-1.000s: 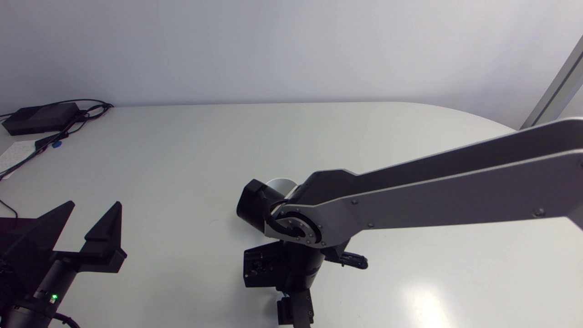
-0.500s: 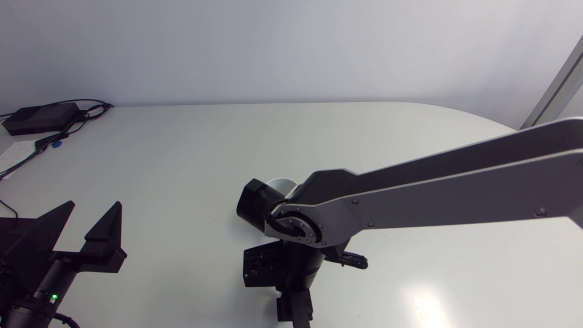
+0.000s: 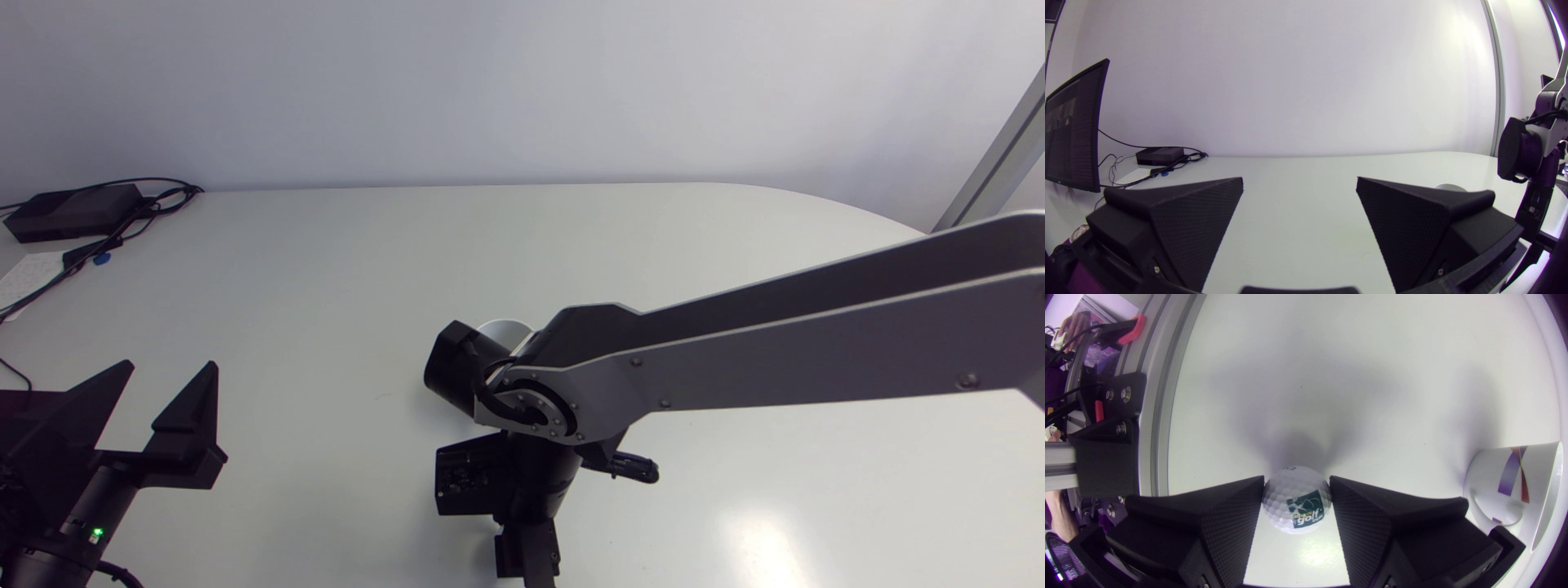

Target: Pick up the white golf ball from the table and place it into the cup.

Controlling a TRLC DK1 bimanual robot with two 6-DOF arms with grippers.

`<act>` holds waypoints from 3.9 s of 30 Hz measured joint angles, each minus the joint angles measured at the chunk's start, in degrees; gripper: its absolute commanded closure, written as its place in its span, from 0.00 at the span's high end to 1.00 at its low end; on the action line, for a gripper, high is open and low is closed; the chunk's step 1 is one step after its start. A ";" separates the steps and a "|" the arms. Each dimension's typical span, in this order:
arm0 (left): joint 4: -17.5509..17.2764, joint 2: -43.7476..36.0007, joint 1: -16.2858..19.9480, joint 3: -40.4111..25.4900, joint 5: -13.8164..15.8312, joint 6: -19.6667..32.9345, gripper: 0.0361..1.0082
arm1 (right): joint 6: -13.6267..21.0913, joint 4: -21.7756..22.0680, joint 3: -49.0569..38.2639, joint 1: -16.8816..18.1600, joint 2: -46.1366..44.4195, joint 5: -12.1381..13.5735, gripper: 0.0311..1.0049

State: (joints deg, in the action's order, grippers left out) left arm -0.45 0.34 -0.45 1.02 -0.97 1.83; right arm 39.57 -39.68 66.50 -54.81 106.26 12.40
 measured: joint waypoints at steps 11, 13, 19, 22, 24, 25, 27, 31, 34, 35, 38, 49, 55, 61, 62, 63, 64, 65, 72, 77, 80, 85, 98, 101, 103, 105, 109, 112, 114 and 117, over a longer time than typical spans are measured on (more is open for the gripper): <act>0.02 0.00 0.00 0.00 0.00 -0.02 0.98 | -0.85 0.28 -0.55 0.00 -0.46 -0.39 0.34; 0.02 0.00 0.00 0.00 0.00 0.00 0.98 | -1.11 0.42 -0.76 0.00 -0.68 -0.46 0.34; 0.02 0.00 0.00 0.00 0.00 0.00 0.98 | -1.68 0.39 -1.60 -0.02 -2.32 -0.46 0.34; 0.02 0.00 0.00 0.00 0.00 -0.02 0.98 | -2.36 0.42 -1.70 -0.02 -3.61 -0.46 0.34; 0.00 0.00 0.00 0.00 0.00 0.00 0.98 | -2.58 0.39 -1.86 -0.02 -4.50 -0.46 0.34; 0.02 0.00 0.00 0.00 0.00 0.00 0.98 | -2.62 0.37 -1.92 -0.02 -4.94 -0.46 0.34; 0.02 0.00 0.00 0.00 0.00 0.00 0.98 | -2.78 0.20 -2.03 0.00 -5.99 -0.48 0.31; 0.02 0.00 0.00 0.00 0.00 -0.02 0.98 | -2.78 -1.40 -2.05 0.50 -9.60 -0.44 0.31; 0.00 0.00 0.00 0.00 0.00 0.00 0.98 | -2.71 -2.64 -1.68 2.69 -12.48 -0.46 0.32; 0.02 0.00 0.00 0.00 0.00 0.00 0.98 | -2.69 -3.19 -1.29 3.82 -12.98 -0.46 0.32; 0.00 0.00 0.00 0.00 0.00 0.00 0.98 | -2.47 -4.11 0.07 6.93 -13.22 -0.44 0.32; 0.00 0.00 0.00 0.00 0.00 0.00 0.98 | -1.77 -4.96 10.56 13.00 -9.18 1.20 0.32; 0.00 0.00 0.00 0.00 0.00 0.00 0.98 | -1.36 -4.96 16.06 14.67 -4.20 1.53 0.32; 0.00 0.00 0.00 0.00 0.00 0.00 0.98 | -1.18 -4.98 22.08 16.79 0.48 2.38 0.32; 0.00 0.00 0.00 0.00 0.00 0.00 0.98 | -1.18 -4.98 23.15 17.16 1.20 2.38 0.32; 0.00 0.00 0.00 0.00 0.00 0.00 0.98 | -1.18 -5.01 24.09 17.51 1.88 2.40 0.32; 0.00 0.00 0.00 0.00 0.00 0.00 0.98 | -1.18 -4.98 24.98 17.86 2.51 2.40 0.32; 0.00 0.00 0.00 0.00 0.00 -0.02 0.98 | -1.18 -5.01 25.99 18.25 3.26 2.49 0.32; 0.00 0.00 0.00 0.00 0.00 0.00 0.98 | -1.01 -5.05 28.96 19.58 6.99 2.62 0.32; 0.00 0.00 0.00 0.00 0.00 -0.02 0.98 | -1.01 -5.20 28.96 19.34 8.63 2.62 0.34; 0.00 0.00 0.00 0.00 0.00 0.00 0.98 | -1.03 -5.18 28.96 19.04 8.68 2.62 0.41; 0.00 0.00 0.00 0.00 0.00 -0.02 0.98 | -1.03 -5.18 28.96 18.14 8.72 2.58 0.64; 0.00 0.00 0.00 0.00 0.00 -0.02 0.98 | -1.25 -3.61 26.29 17.66 7.93 2.16 0.86; 0.00 0.00 0.00 0.00 0.00 0.00 0.98 | -1.62 -2.08 24.13 17.66 5.81 2.19 0.89; 0.00 0.00 0.00 0.00 0.00 -0.02 0.98 | -2.34 -1.38 22.67 17.68 3.52 2.21 0.91; 0.00 0.00 0.00 0.00 0.00 -0.02 0.98 | -2.75 -0.66 21.55 17.77 1.09 2.23 0.92; 0.00 0.00 0.00 0.00 0.00 -0.02 0.98 | -3.10 1.62 18.71 18.56 -3.85 2.38 0.92; 0.00 0.00 0.00 0.00 0.00 0.00 0.98 | -3.89 4.07 15.26 19.96 -7.45 2.36 0.92; 0.00 0.00 0.00 0.00 0.00 0.00 0.98 | -4.33 5.92 12.59 21.14 -9.68 2.36 0.92; 0.00 0.00 0.00 0.00 0.00 0.00 0.98 | -5.46 8.41 8.70 23.08 -12.52 2.36 0.94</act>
State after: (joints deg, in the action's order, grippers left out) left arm -0.45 0.34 -0.45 1.02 -0.97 1.83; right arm 34.11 -31.27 75.20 -31.73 93.73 14.76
